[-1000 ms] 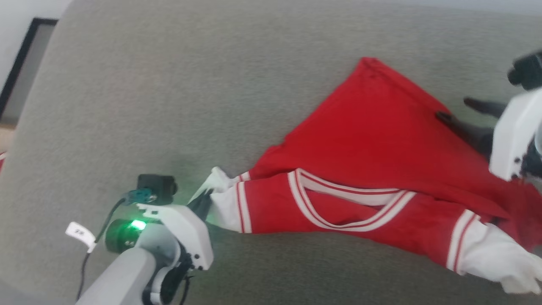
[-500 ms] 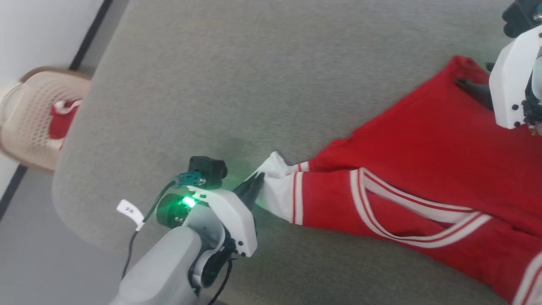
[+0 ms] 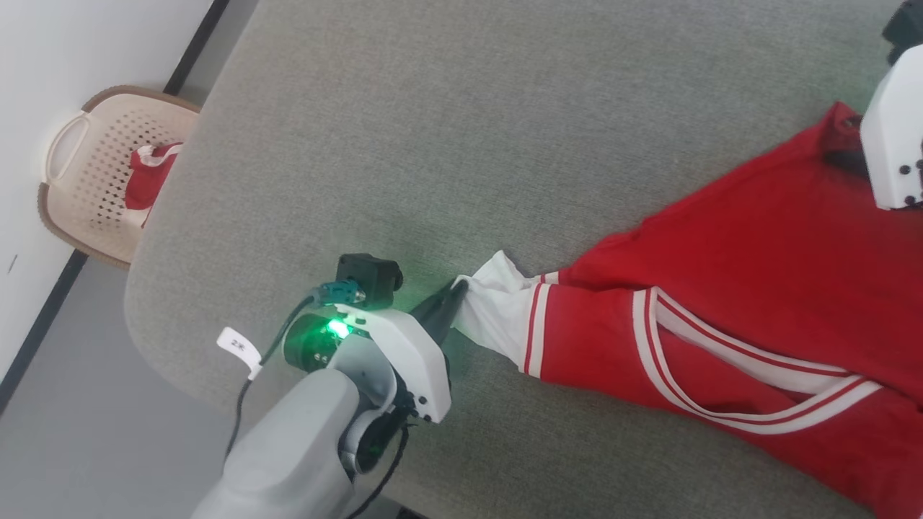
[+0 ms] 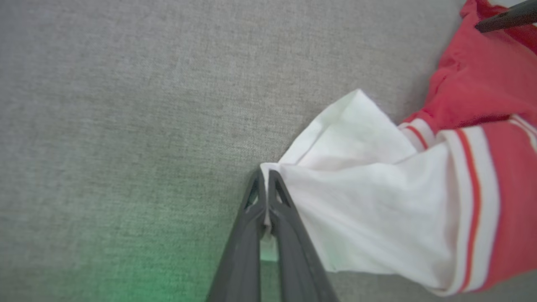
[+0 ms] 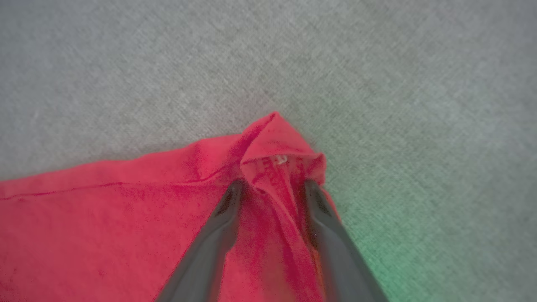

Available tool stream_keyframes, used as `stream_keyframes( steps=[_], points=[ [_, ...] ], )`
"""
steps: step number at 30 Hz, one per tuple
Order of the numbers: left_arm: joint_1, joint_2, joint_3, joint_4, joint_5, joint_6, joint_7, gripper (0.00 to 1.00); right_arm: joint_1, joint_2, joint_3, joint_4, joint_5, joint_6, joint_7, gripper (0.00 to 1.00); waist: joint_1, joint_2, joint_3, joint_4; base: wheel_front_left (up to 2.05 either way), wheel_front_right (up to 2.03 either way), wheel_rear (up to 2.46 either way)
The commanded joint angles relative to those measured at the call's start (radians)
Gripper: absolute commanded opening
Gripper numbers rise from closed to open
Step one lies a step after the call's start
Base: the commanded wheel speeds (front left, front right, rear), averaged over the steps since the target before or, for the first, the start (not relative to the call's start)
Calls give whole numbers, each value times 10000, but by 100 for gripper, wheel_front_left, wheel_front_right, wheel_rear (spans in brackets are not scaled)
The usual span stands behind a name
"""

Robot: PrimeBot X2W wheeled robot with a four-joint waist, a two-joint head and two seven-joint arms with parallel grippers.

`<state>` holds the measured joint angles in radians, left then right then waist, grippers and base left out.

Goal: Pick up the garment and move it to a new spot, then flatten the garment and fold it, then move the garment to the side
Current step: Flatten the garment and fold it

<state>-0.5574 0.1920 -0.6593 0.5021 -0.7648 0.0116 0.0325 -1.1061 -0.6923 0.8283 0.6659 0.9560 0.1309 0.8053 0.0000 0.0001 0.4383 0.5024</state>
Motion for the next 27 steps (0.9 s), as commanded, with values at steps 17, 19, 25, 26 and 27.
stream_keyframes(
  steps=[17,19,25,26,27],
  points=[
    [-2169,2298,936,-957,357,626,1281,0,-670,-366,969,-1159,1265,-7,-2002,0,0,-1,-1313,-2332,0,0,0],
    [-2545,2644,1011,-1152,464,682,1561,0,-751,-459,1101,-1443,1390,-7,-2148,0,0,-1,-1494,-2657,0,0,0],
    [-3602,3377,1184,-1481,721,776,2327,0,-1054,-666,1258,-2087,1709,-8,-2547,0,0,-1,-1973,-3614,0,0,0],
    [-3780,3506,1203,-1509,729,756,2417,0,-1119,-700,1278,-2205,1707,-7,-2596,0,0,-1,-2048,-3759,0,0,0],
    [-3912,3584,1249,-1494,663,708,2523,0,-1147,-731,1283,-2286,1727,-8,-2656,0,0,-1,-2133,-3899,0,0,0]
  ],
)
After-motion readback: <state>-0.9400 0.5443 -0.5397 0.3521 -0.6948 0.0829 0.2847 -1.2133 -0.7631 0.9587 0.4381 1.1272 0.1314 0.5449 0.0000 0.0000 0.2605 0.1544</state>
